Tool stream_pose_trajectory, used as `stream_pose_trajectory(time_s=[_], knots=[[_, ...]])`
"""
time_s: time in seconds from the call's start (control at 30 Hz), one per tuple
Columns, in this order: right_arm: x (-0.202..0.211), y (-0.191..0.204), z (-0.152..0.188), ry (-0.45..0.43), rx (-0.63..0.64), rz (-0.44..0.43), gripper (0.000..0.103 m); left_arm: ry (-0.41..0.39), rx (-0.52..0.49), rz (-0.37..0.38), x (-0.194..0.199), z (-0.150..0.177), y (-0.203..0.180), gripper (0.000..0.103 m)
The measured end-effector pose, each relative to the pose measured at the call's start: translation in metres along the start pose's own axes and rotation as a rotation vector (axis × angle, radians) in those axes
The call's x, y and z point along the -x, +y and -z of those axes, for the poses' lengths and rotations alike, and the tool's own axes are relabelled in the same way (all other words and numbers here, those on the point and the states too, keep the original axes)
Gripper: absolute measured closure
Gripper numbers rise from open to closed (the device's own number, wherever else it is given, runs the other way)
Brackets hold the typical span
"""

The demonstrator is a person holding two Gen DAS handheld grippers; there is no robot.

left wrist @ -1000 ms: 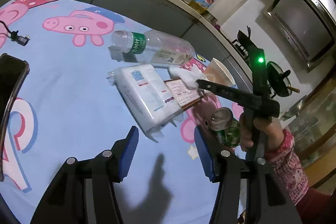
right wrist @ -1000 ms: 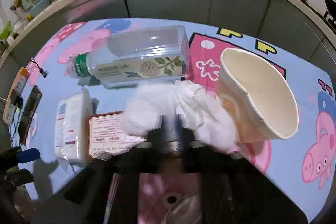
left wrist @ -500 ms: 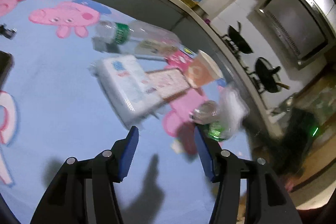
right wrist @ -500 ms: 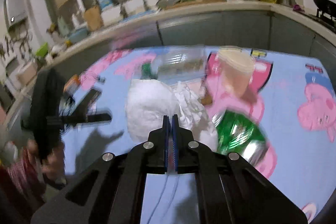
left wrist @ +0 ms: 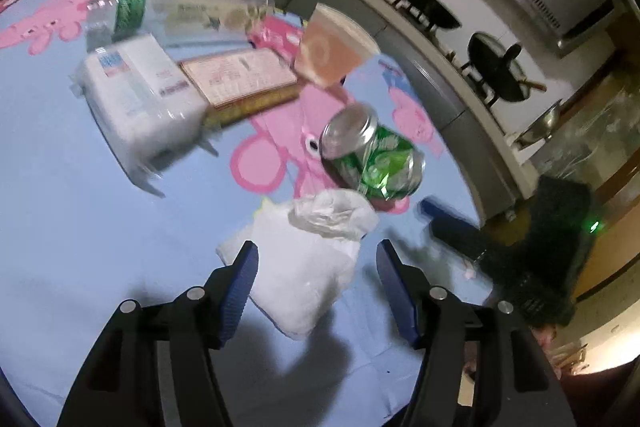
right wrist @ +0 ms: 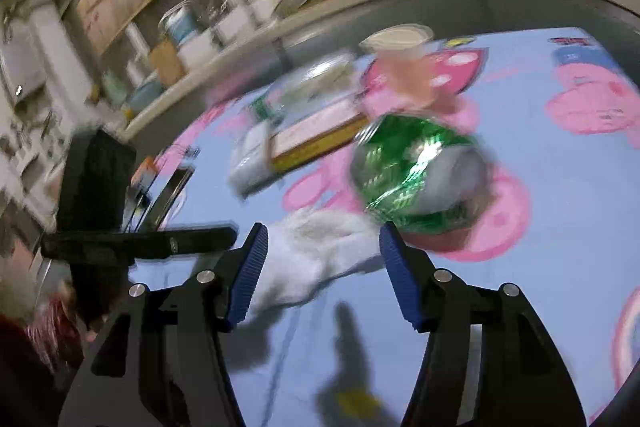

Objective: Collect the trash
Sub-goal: 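Grasp the green crushed can with the right tool while the left grasps a white tissue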

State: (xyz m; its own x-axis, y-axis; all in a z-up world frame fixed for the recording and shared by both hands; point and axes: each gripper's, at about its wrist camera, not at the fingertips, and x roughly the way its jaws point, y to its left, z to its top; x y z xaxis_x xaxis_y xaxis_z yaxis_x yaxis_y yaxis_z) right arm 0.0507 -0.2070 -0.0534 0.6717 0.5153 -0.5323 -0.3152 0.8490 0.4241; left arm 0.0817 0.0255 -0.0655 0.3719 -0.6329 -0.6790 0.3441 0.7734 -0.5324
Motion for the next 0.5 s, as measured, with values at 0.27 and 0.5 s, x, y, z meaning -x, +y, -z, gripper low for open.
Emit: stream_pose_trajectory(time_s=[0.27,0.5], knots=[[0.015,-0.093,-0.019,-0.035,-0.286,0.011,0.045,0.013,-0.156,-0.145,-0.026,-0.005,-0.025,0.024],[-0.029,-0.123,-0.086,0.065,-0.215,-0.073,0.039,0.057,-0.241,-0.159,-0.054,-0.016,-0.04,0.025]])
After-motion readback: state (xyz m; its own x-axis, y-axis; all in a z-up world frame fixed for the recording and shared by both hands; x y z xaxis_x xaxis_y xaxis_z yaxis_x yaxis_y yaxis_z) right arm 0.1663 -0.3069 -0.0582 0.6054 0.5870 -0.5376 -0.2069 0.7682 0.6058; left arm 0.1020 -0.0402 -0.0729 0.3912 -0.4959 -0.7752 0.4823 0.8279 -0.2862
